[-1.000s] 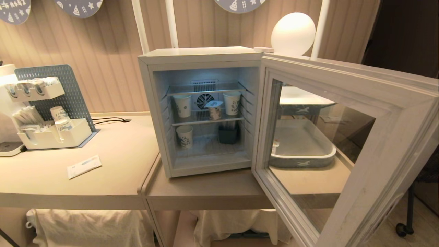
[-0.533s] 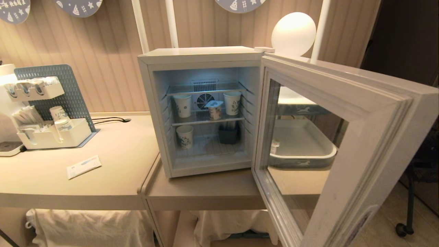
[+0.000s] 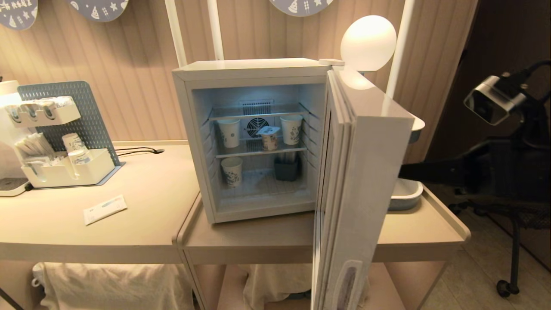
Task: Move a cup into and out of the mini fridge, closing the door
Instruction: Close the freezer door
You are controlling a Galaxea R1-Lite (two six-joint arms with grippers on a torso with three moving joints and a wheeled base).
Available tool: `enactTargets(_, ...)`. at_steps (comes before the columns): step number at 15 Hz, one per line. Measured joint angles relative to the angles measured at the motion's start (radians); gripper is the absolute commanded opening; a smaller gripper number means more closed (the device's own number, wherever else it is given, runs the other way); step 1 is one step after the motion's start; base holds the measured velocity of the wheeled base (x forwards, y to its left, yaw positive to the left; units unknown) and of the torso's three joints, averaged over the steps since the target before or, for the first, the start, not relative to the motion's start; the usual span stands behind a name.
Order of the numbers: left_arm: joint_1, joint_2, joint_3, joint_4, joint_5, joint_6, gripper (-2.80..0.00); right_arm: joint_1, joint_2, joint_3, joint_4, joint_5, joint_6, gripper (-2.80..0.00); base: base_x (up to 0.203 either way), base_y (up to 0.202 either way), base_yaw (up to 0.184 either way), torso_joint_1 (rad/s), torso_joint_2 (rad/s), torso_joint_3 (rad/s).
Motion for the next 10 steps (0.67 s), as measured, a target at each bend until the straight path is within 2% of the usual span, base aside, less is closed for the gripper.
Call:
enactTargets(4,-0.001,0.000,0.000,0.000,0.000,0.000,-2.80,0.195,0.213,-0.257,0.008,-0.376,0.022,-2.80,0.000,0.000,0.000,0.000,0.00,0.000)
enactTargets(7,0.000,0.000,0.000,0.000,0.000,0.000,-2.80,0.283,0.385,-0.460,0.082,-0.555,0.003,-2.80,0.000,0.000,0.000,0.000,0.00,0.000)
enactTargets(10,0.000,0.000,0.000,0.000,0.000,0.000,-2.80,0.352,0.537,-0.661,0.191,-0.664,-0.040,-2.80,0.000,0.000,0.000,0.000,0.00,0.000)
